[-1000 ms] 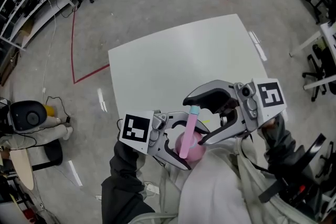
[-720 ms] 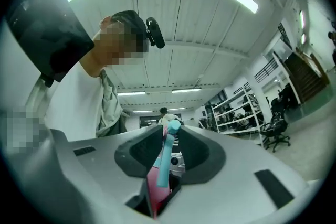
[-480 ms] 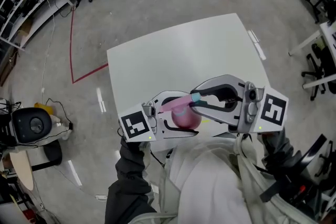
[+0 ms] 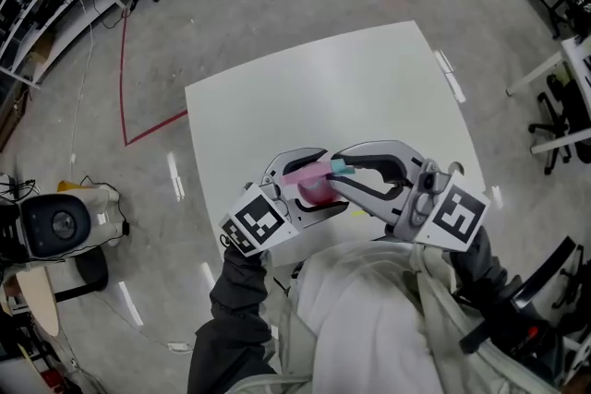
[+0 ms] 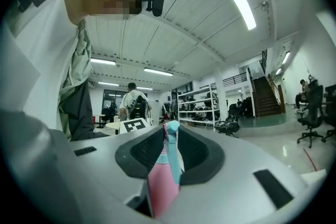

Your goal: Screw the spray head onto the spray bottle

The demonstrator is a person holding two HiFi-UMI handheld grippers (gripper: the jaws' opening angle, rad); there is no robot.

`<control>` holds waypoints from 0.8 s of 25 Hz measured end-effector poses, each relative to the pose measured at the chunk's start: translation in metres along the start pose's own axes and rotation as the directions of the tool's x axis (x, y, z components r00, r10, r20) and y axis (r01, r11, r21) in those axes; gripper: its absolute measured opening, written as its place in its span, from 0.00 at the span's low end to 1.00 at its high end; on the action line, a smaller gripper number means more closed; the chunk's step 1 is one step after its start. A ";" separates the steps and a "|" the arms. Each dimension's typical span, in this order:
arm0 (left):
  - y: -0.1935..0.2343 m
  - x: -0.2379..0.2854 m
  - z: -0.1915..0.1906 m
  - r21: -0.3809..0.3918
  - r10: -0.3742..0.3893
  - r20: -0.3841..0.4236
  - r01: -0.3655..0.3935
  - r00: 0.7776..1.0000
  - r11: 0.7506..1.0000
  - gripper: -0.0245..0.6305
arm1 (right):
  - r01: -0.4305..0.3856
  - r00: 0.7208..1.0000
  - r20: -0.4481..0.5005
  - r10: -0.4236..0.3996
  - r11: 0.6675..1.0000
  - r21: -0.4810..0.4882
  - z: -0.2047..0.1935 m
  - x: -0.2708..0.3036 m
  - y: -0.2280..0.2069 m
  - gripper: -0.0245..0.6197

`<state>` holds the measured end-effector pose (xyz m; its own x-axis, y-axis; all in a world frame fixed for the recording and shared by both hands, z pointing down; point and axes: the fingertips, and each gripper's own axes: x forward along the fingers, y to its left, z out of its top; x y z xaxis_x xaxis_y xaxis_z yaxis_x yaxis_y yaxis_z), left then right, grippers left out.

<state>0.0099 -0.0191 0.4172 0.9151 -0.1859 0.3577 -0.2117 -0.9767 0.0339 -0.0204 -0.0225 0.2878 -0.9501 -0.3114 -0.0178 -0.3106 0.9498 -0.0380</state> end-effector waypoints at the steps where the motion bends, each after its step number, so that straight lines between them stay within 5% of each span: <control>1: 0.001 0.002 -0.003 0.002 0.004 -0.013 -0.004 1.000 1.000 0.65 | 0.003 1.000 -0.002 -0.003 1.000 0.004 -0.004 -0.001 -0.001 0.15; 5: 0.007 0.018 -0.031 0.002 0.052 -0.039 -0.052 0.998 0.999 0.65 | 0.013 1.000 0.013 -0.013 1.000 -0.007 -0.033 -0.005 -0.007 0.15; 9: 0.022 0.037 -0.074 -0.042 0.132 -0.024 -0.133 0.991 0.990 0.65 | 0.132 0.991 0.025 -0.132 0.991 0.009 -0.080 -0.015 -0.035 0.16; 13: 0.036 0.057 -0.113 0.015 0.187 -0.062 -0.187 0.980 0.982 0.65 | 0.216 0.976 -0.001 -0.217 0.974 0.067 -0.124 -0.030 -0.053 0.17; 20: 0.052 0.091 -0.141 0.054 0.211 -0.075 -0.207 0.975 0.977 0.65 | 0.241 0.967 -0.075 -0.245 0.969 -0.060 -0.153 -0.028 -0.054 0.17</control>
<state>0.0339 -0.0719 0.5831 0.8218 -0.3789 0.4255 -0.3777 -0.9214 -0.0911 0.0181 -0.0606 0.4429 -0.8444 -0.5314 0.0675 -0.5315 0.8469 0.0189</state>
